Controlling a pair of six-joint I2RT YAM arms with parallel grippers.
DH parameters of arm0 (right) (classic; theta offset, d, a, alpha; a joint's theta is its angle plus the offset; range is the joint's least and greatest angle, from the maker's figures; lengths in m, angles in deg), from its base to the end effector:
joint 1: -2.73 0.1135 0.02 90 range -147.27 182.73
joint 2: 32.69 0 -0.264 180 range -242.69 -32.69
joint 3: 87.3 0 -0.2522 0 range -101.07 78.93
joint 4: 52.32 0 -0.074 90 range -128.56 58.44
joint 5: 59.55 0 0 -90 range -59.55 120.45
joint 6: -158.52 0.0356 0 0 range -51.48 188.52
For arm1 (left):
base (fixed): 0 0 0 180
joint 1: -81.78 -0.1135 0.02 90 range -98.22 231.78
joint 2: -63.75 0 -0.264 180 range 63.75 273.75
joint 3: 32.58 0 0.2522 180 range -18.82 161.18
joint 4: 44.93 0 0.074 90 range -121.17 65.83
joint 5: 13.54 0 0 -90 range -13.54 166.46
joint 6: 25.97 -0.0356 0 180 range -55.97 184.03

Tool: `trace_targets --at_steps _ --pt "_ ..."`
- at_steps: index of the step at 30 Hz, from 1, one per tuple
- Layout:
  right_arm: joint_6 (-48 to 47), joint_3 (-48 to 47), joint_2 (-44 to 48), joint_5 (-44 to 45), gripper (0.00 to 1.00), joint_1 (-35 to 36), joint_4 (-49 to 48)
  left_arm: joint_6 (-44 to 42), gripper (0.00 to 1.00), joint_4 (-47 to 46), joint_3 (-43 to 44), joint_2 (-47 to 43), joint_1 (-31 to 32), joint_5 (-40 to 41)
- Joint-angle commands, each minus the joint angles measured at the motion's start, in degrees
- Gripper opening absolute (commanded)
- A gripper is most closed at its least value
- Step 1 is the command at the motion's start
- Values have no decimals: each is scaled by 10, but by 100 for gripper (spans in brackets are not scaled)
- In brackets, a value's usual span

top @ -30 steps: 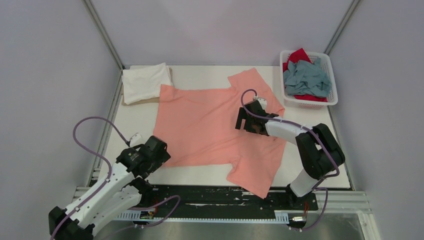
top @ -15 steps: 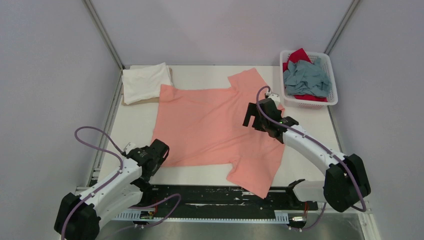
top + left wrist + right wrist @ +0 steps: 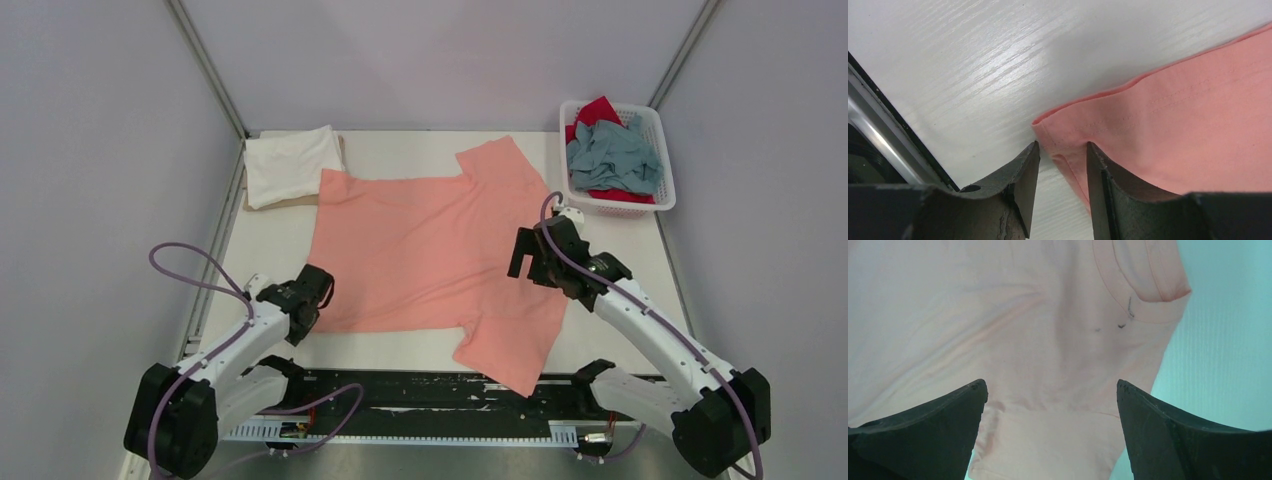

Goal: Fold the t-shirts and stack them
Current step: Grab the side of the flattened tshirt closest away from the robot with both arms

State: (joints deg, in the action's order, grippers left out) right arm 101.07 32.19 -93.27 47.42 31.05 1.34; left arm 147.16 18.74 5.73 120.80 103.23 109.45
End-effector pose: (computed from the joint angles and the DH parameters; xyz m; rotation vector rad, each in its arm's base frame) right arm 0.1867 0.0888 0.2560 0.2101 2.4446 0.0914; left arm 0.1271 -0.0291 0.1511 -1.3702 2.1957 0.3329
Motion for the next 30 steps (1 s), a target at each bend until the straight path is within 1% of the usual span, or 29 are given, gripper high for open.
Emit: trace_targets --at_steps 1,4,6,8,9,11,14,17,19,24,26,27,28,30 --pt "-22 4 38 -42 100 14 74 18 48 -102 -35 26 -6 -41" --pt "-24 7 53 -76 100 30 101 12 48 -117 -32 32 -7 -39" --pt "-27 8 59 -96 100 37 114 4 44 -125 -28 39 -6 -41" --pt "-35 4 64 -105 100 42 127 -3 30 -134 -22 47 -6 -43" --pt "-41 2 65 -108 100 44 133 -3 16 -136 -21 50 -6 -43" --pt "-47 2 65 -117 100 50 144 -2 1 -137 -15 61 -7 -40" --pt "-55 15 60 -149 100 73 150 -13 0 -147 -14 61 -6 -41" --pt "-36 38 41 -160 97 118 154 -18 0 -154 -23 43 -7 -43" --pt "-16 54 23 -182 95 160 153 -26 0 -156 -29 28 -6 -45" --pt "58 82 -25 -173 92 280 157 -39 0 -154 -33 6 -6 -56" --pt "85 90 -48 -170 88 309 155 -42 0 -156 -33 4 -6 -61" --pt "97 92 -55 -154 87 321 154 -44 0 -157 -33 3 -7 -62" --pt "108 96 -62 -146 86 331 153 -45 0 -157 -33 4 -7 -63" --pt "129 107 -72 -148 81 336 146 -47 0 -155 -31 3 -6 -62"
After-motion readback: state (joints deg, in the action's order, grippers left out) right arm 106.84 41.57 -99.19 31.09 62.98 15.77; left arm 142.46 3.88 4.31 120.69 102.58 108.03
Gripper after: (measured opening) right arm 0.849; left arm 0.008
